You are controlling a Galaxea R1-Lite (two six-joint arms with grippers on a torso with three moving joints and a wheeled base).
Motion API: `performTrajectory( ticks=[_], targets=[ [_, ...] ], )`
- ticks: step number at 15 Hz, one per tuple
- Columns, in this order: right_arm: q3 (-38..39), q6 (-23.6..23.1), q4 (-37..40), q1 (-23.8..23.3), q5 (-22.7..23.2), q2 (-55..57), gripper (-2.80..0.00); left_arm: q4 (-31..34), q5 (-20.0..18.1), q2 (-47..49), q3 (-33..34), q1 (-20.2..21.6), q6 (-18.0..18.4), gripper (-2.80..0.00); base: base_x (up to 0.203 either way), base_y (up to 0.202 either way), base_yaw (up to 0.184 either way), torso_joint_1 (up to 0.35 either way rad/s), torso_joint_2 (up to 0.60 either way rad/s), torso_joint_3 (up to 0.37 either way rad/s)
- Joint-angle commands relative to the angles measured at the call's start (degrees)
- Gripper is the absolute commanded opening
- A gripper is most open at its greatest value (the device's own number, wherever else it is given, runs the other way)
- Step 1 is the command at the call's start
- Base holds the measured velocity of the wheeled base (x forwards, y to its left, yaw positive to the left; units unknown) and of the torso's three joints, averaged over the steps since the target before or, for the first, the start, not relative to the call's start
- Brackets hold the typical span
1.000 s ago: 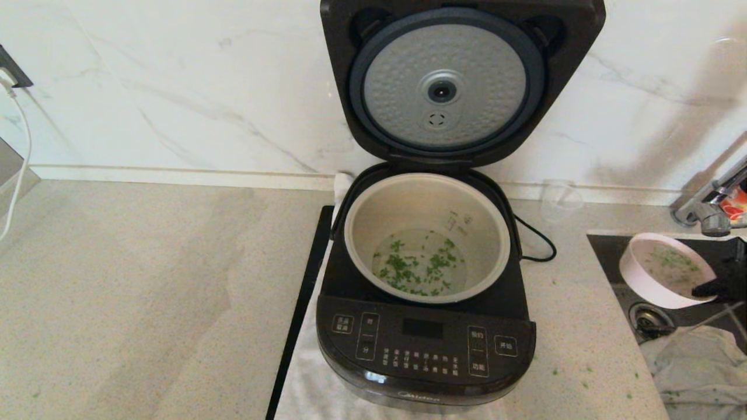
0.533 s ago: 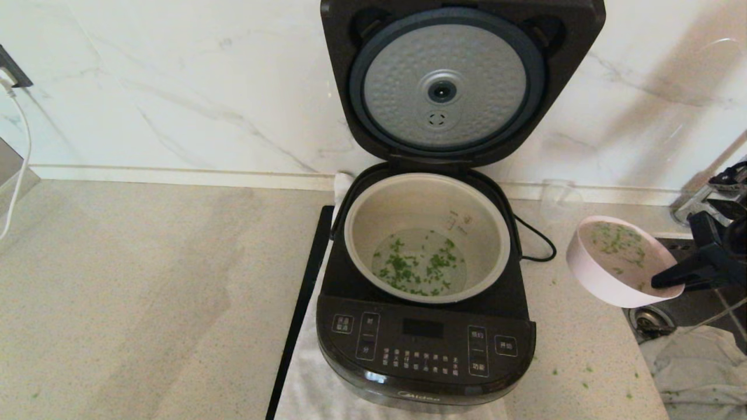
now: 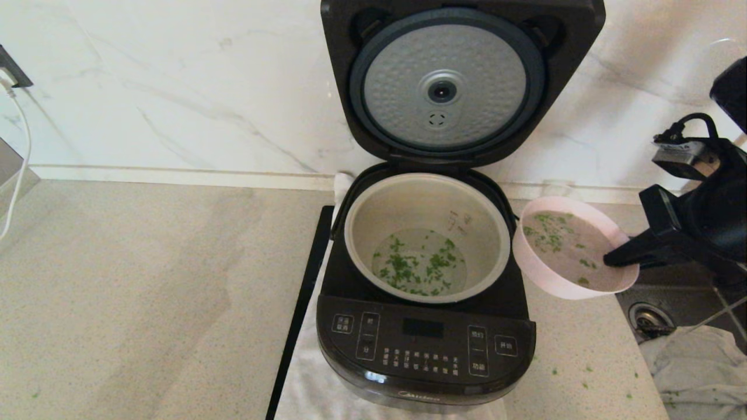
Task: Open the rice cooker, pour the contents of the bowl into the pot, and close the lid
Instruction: Pour the water from the bowl into the rice cooker
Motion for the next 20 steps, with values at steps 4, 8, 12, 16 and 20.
performTrajectory(
  ticks=[4, 8, 12, 16, 20],
  targets=[
    [-11.0, 2.1, 0.5, 8.8, -2.7, 5.4, -2.80, 0.0, 0.0, 0.0, 0.0, 0.0, 0.0, -2.80, 0.000, 0.000, 0.000, 0.000, 0.00, 0.000],
    [-15.3, 3.2, -1.5, 13.4, -4.3, 10.3, -2.80, 0.0, 0.0, 0.0, 0.0, 0.0, 0.0, -2.80, 0.000, 0.000, 0.000, 0.000, 0.00, 0.000],
    [-15.4, 4.2, -6.5, 16.1, -5.2, 13.3, -2.80, 0.0, 0.0, -0.1, 0.0, 0.0, 0.0, -2.80, 0.000, 0.000, 0.000, 0.000, 0.00, 0.000],
    [-15.4, 4.5, -10.2, 16.5, -5.4, 15.1, -2.80, 0.0, 0.0, 0.0, 0.0, 0.0, 0.0, -2.80, 0.000, 0.000, 0.000, 0.000, 0.00, 0.000],
    [-15.4, 4.9, -12.2, 18.0, -7.2, 18.0, -2.80, 0.0, -0.1, -0.1, 0.0, 0.0, 0.0, -2.80, 0.000, 0.000, 0.000, 0.000, 0.00, 0.000]
  ],
)
